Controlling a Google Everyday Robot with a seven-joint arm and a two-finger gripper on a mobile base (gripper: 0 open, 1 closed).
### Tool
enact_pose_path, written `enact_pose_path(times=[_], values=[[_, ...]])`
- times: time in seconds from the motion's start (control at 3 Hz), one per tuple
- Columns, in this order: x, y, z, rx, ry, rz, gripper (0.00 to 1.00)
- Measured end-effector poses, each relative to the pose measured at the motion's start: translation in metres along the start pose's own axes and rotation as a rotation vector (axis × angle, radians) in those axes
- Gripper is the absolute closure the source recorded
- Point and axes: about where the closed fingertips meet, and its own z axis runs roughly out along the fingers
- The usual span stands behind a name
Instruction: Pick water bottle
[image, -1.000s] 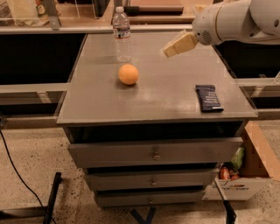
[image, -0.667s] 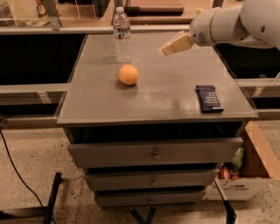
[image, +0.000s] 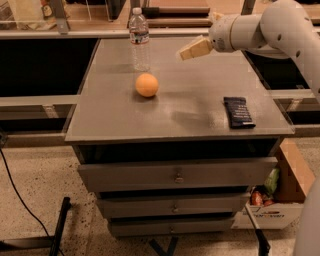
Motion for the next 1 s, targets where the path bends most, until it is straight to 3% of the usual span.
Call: enact_pose_path(times=[1.0], values=[[-0.006, -0.006, 0.056, -0.077, -0.163, 0.049, 0.00]])
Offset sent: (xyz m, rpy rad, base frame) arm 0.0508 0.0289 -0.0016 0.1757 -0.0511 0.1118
